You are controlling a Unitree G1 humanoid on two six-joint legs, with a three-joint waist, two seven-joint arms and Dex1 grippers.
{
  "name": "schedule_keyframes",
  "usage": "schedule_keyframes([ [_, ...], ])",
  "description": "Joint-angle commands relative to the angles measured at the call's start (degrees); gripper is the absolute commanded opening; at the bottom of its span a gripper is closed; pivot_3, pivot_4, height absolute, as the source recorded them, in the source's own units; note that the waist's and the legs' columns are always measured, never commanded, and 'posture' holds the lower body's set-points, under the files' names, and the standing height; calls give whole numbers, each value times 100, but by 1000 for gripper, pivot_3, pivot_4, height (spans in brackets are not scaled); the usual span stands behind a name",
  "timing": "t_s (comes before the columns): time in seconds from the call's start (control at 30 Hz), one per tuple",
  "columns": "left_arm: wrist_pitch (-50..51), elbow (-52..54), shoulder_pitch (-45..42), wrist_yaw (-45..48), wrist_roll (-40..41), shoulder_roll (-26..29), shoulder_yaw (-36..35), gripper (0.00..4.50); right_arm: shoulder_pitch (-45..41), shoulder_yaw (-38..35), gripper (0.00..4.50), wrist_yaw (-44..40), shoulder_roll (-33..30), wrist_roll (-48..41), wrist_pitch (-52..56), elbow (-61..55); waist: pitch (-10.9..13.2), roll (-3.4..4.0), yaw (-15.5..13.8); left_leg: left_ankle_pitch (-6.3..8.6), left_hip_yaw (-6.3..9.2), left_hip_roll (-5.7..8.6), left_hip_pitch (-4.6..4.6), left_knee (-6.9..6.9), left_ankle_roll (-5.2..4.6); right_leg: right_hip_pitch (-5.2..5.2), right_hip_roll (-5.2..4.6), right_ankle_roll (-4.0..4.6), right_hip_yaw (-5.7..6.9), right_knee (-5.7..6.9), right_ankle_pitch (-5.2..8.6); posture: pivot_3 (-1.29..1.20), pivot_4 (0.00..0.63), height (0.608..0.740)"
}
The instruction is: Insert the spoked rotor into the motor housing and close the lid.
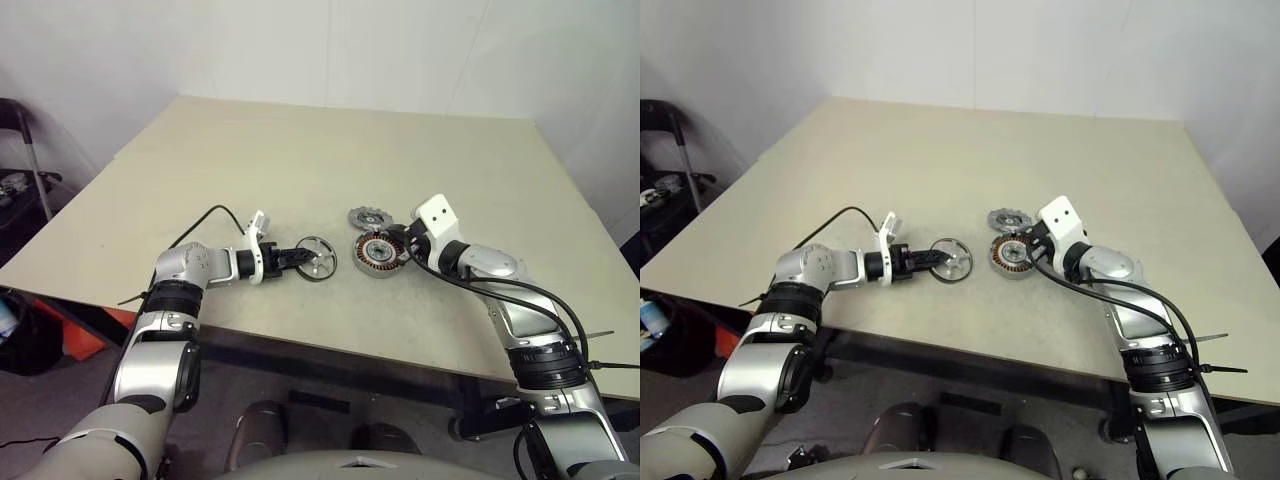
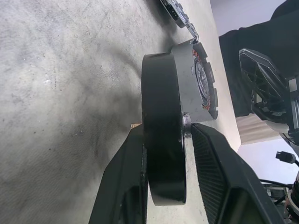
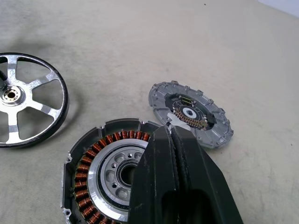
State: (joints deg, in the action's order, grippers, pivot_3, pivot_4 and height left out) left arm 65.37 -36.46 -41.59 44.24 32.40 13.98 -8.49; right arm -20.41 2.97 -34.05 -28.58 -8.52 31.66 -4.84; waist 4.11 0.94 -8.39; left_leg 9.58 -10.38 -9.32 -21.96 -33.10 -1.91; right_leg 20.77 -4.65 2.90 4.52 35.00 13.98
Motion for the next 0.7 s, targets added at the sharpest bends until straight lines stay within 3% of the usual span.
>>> schedule_keyframes([
  [0.03,29,-28,19,-37,48,87,-149,1375,-171,-34,0,8,-16,27,-131,-43,0,0,1,0,0,0,0,0,0,0,0,0,0,0,0,0,0,740],
  [0.37,195,-459,-717,-78,828,-229,-1215,1375,13,-83,0,19,-292,197,-42,-69,1,-1,-37,1,0,2,-7,0,-2,0,-1,0,1,-4,0,0,0,740],
  [0.57,-196,-1000,-1190,-96,449,-584,-874,1375,227,-186,0,127,-398,207,50,-249,2,-3,-31,8,0,7,-11,-1,-14,-4,-3,-1,1,-16,-2,0,0,740],
  [0.7,-521,-1055,-980,118,-78,-386,-229,1375,472,-357,0,227,-441,158,153,-478,-1,1,-22,9,0,4,-6,1,-16,-3,-1,-2,0,-17,-1,0,0,740],
])
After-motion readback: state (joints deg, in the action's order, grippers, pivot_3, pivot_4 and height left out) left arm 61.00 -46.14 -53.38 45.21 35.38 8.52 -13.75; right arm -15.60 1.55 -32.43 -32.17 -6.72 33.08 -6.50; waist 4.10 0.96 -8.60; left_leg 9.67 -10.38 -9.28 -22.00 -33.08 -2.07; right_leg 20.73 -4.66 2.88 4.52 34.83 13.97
